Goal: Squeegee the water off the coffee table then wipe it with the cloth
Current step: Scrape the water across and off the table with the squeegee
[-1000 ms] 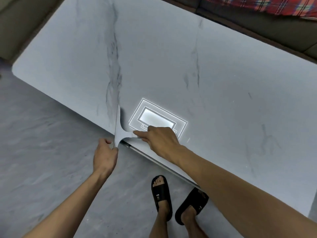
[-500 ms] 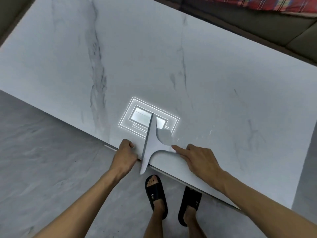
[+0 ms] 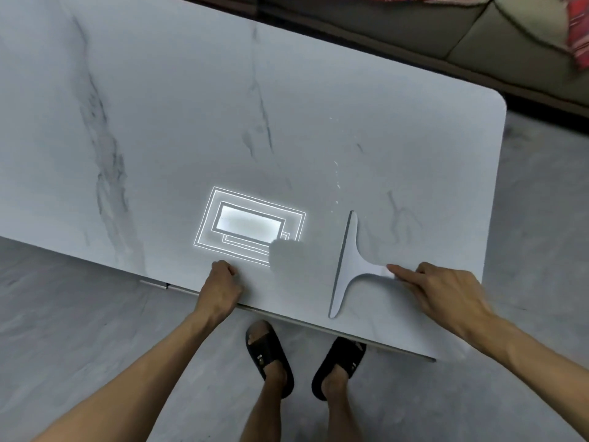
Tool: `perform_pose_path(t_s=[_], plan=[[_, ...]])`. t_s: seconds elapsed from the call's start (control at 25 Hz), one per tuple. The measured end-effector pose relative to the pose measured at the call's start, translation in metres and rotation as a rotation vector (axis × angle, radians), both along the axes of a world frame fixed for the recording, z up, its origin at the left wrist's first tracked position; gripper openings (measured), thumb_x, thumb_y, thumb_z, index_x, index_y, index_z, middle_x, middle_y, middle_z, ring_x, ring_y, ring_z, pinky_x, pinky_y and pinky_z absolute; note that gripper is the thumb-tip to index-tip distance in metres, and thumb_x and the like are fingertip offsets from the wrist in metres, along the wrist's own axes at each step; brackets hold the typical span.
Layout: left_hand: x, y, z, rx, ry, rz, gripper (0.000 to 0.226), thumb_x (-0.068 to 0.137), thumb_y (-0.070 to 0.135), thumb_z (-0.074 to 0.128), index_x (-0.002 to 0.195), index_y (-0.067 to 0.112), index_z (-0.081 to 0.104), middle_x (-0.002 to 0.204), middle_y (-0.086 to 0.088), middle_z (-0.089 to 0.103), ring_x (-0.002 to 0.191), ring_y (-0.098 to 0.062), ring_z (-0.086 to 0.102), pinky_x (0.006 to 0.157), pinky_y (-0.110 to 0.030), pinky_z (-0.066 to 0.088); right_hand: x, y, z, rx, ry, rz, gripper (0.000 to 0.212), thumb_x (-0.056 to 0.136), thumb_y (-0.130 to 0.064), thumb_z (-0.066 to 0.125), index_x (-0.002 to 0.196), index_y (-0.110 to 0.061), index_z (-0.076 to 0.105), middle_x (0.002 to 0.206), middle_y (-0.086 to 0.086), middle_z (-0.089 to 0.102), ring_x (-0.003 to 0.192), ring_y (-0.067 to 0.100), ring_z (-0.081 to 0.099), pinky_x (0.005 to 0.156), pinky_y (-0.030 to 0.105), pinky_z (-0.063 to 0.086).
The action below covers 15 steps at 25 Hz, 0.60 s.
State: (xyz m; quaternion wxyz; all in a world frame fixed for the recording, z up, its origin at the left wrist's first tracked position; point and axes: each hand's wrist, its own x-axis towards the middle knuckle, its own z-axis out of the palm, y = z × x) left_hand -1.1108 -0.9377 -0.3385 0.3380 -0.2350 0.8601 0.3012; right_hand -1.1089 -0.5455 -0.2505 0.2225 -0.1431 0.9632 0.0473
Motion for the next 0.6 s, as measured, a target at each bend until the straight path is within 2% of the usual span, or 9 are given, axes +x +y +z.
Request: perform_pose_path(t_s=[0.08, 0.16, 0.24, 0.32, 0.4, 0.52, 0.6], plan=[[0.003, 0.001, 0.001, -0.019, 0.005, 0.012, 0.019, 0.084, 0.01, 0.051, 0.1, 0.016, 0.042, 0.078, -0.001, 0.054, 0.065, -0.015, 0.052, 0.05, -0.026, 0.033, 0.004, -0.012, 0.006, -0.065, 0.038, 0.04, 0.046, 0.087, -0.029, 0.065, 0.128, -0.048, 0.055, 0.07, -0.007, 0.057, 0.051, 0.019, 0.058, 0.04, 0.027, 0.039], [0.006, 0.002, 0.002, -0.033, 0.009, 0.026, 0.017, 0.085, 0.011, 0.048, 0.099, 0.017, 0.041, 0.073, 0.0, 0.053, 0.063, -0.017, 0.053, 0.048, -0.027, 0.033, 0.005, -0.04, 0.006, -0.163, 0.026, 0.118, 0.055, 0.077, -0.022, 0.076, 0.122, -0.046, 0.058, 0.067, -0.005, 0.057, 0.046, 0.021, 0.056, 0.037, 0.026, 0.036], [0.01, 0.003, 0.004, -0.049, 0.014, 0.052, 0.017, 0.085, 0.01, 0.047, 0.1, 0.016, 0.042, 0.072, -0.002, 0.053, 0.061, -0.018, 0.053, 0.047, -0.027, 0.032, 0.008, -0.078, -0.007, -0.238, -0.038, 0.23, 0.055, 0.078, -0.019, 0.073, 0.123, -0.047, 0.057, 0.071, -0.004, 0.058, 0.05, 0.023, 0.057, 0.041, 0.027, 0.035], [0.014, 0.002, 0.006, -0.063, 0.02, 0.074, 0.018, 0.085, 0.009, 0.046, 0.102, 0.015, 0.042, 0.071, -0.003, 0.053, 0.061, -0.018, 0.052, 0.047, -0.028, 0.032, 0.01, -0.112, -0.025, -0.283, -0.11, 0.334, 0.052, 0.088, -0.018, 0.063, 0.13, -0.047, 0.052, 0.08, 0.0, 0.06, 0.059, 0.024, 0.058, 0.047, 0.029, 0.035], [0.017, 0.0, 0.008, -0.065, 0.017, 0.085, 0.019, 0.085, 0.009, 0.046, 0.103, 0.014, 0.041, 0.072, -0.004, 0.054, 0.062, -0.019, 0.052, 0.047, -0.028, 0.032, 0.009, -0.129, -0.036, -0.292, -0.167, 0.361, 0.054, 0.093, -0.014, 0.055, 0.136, -0.045, 0.047, 0.087, 0.004, 0.059, 0.065, 0.025, 0.057, 0.052, 0.031, 0.037], [0.019, 0.0, 0.01, -0.02, 0.004, 0.081, 0.02, 0.085, 0.009, 0.047, 0.104, 0.014, 0.041, 0.073, -0.006, 0.056, 0.059, -0.019, 0.051, 0.047, -0.028, 0.033, 0.0, -0.111, -0.042, -0.227, -0.151, 0.346, 0.059, 0.093, -0.012, 0.05, 0.138, -0.049, 0.041, 0.095, 0.002, 0.059, 0.075, 0.026, 0.059, 0.056, 0.031, 0.034], [0.02, 0.002, 0.011, 0.023, -0.018, 0.064, 0.022, 0.085, 0.01, 0.048, 0.105, 0.014, 0.04, 0.074, -0.007, 0.056, 0.057, -0.02, 0.05, 0.047, -0.027, 0.034, -0.005, -0.079, -0.038, -0.191, -0.131, 0.308, 0.06, 0.091, -0.014, 0.05, 0.137, -0.051, 0.041, 0.097, 0.0, 0.06, 0.079, 0.026, 0.061, 0.058, 0.031, 0.037]])
